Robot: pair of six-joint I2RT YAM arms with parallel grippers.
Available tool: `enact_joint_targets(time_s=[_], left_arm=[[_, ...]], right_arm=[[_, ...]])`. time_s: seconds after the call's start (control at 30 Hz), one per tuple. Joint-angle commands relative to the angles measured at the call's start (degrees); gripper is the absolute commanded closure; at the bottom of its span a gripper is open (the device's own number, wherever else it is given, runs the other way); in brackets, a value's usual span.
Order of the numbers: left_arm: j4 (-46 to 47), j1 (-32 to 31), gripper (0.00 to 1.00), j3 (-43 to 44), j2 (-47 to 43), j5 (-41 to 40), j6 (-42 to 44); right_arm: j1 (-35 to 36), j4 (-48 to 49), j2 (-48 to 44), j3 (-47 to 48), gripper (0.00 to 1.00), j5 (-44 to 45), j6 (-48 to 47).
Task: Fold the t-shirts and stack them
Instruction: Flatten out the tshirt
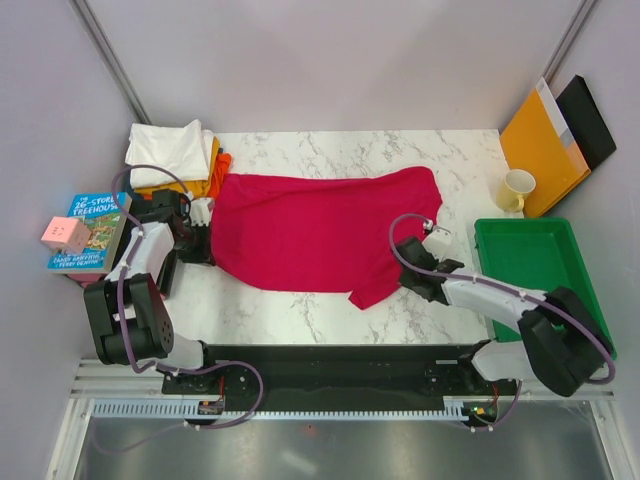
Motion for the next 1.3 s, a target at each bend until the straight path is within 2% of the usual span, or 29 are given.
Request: enact_joint_targets(time_s=[0.0,0.13,0.27,0.6,0.77,1.0,1.03,1.07,1.1,1.17,1.27], left_arm=[[2.1,-0.2,0.98,-0.5,-0.9,1.1,-0.4],[2.6,-0.2,0.98,-0.3,-0.2,1.7,-1.0],[2.8,-0.2,0.98,-0.2,0.6,2.0,-1.3],[3.1,-0.2,0.98,-0.4,0.9,1.6,-1.3],[3.1,-0.2,0.98,0.2,1.2,1.0,-1.4],[3.2,-0.2,0.98,0.1,1.5,1.0,-1.5],[3.1,-0.1,0.98,0.1,1.9,1.0,-1.5],[3.2,-0.2,0.98,0.2,2.0,1.0,-1.7],[3.1,-0.2,0.98,0.2,2.1,1.1,-1.7],[3.2,-0.2,0.98,0.4,2.3,1.3,-1.8],[3.3,-0.2,0.98,0.8,2.7,1.4,-1.9]], right_arm=[[3.8,-7.2,-9.1,5.0,1.0,5.3,-1.8],[3.8,-8.6,-10.7,11.0,1.0,6.6,-4.8],[3.7,-8.7,-0.5,17.5,1.0,6.4,-9.1],[1.5,0.5,22.2,31.8,1.0,2.2,-18.5],[1.6,3.6,29.5,40.2,1.0,-3.5,-22.5],[1.5,4.1,34.5,42.5,1.0,-12.2,-25.1],[1.6,4.1,34.0,42.1,0.93,-11.8,-25.1],[1.4,4.2,33.5,40.9,0.79,-11.3,-24.9],[1.5,4.3,32.7,40.1,0.57,-9.3,-24.8],[1.2,4.6,29.6,37.9,0.34,-7.2,-24.3],[0.0,4.5,24.3,34.5,0.27,-4.1,-23.6]])
